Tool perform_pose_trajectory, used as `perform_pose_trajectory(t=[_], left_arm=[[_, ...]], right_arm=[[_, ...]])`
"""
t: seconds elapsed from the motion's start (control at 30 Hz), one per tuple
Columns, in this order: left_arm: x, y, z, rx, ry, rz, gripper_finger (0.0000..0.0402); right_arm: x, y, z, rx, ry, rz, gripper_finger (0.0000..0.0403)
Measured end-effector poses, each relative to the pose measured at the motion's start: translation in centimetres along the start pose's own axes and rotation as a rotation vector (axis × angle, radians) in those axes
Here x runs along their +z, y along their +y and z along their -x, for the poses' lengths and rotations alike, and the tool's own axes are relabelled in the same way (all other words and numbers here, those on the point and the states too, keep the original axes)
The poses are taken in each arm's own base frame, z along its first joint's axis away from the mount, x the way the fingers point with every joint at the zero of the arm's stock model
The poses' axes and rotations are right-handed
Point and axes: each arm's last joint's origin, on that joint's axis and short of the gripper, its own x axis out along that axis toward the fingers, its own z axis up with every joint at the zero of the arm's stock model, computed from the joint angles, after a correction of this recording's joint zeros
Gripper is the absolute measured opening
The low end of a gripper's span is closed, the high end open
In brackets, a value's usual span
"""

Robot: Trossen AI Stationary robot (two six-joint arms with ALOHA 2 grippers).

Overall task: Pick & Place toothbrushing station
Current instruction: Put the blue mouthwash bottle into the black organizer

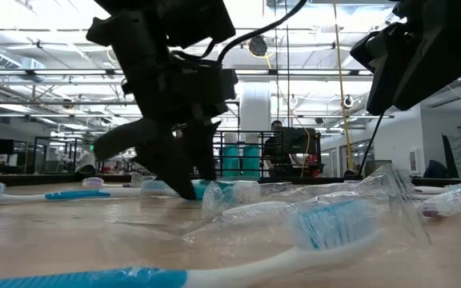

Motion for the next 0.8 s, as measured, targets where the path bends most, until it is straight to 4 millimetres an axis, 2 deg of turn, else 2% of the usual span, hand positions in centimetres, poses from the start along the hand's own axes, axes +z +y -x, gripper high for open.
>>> perform_pose_trajectory(t=[0.23, 0.63, 0.8], left_arm=[[-0.01, -0.08, -0.64, -0.021, -0.001, 0.016, 0.0196], [-0.17, -0.15, -0.75, -0.015, 0.016, 0.027, 0.0116], [-0.33, -0.08, -0.80, 0.020, 0.038, 0.056, 0.0100]], right_arm=[[-0.02, 0.00, -0.01, -0.001, 0.003, 0.001, 0.0137], [0.02, 0.02, 0.00, 0.001, -0.001, 0.000, 0.0137], [0.02, 0.02, 0.00, 0.001, -0.001, 0.000, 0.0137]])
